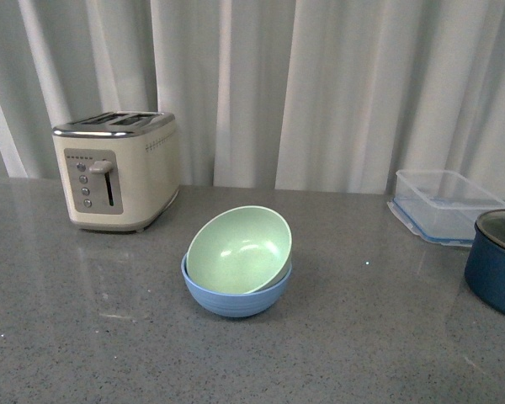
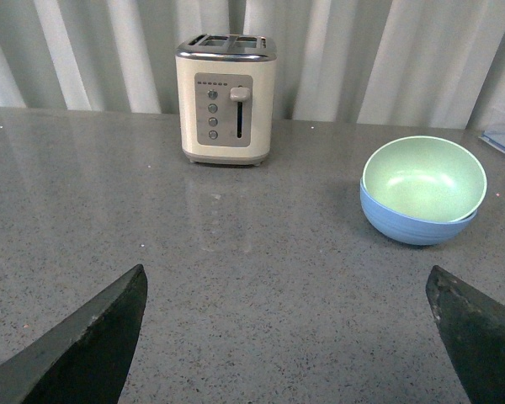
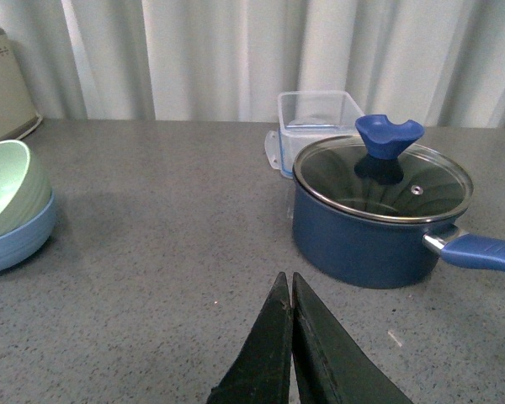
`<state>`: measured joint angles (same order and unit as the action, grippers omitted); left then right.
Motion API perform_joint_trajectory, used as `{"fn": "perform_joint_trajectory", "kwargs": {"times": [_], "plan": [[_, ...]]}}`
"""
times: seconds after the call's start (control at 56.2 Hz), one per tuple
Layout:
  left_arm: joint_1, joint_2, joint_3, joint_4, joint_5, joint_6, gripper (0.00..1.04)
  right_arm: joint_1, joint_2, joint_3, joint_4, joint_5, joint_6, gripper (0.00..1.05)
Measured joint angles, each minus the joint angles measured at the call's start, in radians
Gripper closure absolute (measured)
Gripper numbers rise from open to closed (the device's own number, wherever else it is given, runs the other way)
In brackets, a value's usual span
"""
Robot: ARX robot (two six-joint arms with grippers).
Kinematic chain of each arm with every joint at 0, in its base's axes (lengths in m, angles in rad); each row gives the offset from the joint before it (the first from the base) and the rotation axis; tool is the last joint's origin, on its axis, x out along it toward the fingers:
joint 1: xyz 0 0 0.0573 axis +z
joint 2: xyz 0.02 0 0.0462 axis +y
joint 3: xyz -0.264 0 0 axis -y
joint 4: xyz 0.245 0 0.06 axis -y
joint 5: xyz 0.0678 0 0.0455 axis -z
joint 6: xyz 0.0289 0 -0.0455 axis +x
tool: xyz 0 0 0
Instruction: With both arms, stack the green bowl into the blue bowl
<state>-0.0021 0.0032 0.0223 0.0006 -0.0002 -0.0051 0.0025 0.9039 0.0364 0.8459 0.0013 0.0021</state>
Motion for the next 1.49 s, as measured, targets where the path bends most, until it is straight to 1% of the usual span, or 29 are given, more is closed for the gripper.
{"fn": "perform_joint_trajectory", "kwargs": {"times": [0.676, 1.05, 1.459, 1.495], "plan": [[0.000, 0.000, 0.000, 0.000, 0.000, 0.000, 0.07, 0.000, -0.478, -0.031, -0.421, 0.000, 0.000, 1.04], [0.000, 0.000, 0.000, 0.000, 0.000, 0.000, 0.07, 0.000, -0.625, -0.031, -0.564, 0.000, 0.000, 1.04], [0.000, 0.000, 0.000, 0.000, 0.000, 0.000, 0.07, 0.000, -0.729, -0.031, -0.668, 0.000, 0.000, 1.04], [0.000, 0.000, 0.000, 0.000, 0.000, 0.000, 0.07, 0.000, -0.768, -0.031, -0.714, 0.000, 0.000, 1.04]]}}
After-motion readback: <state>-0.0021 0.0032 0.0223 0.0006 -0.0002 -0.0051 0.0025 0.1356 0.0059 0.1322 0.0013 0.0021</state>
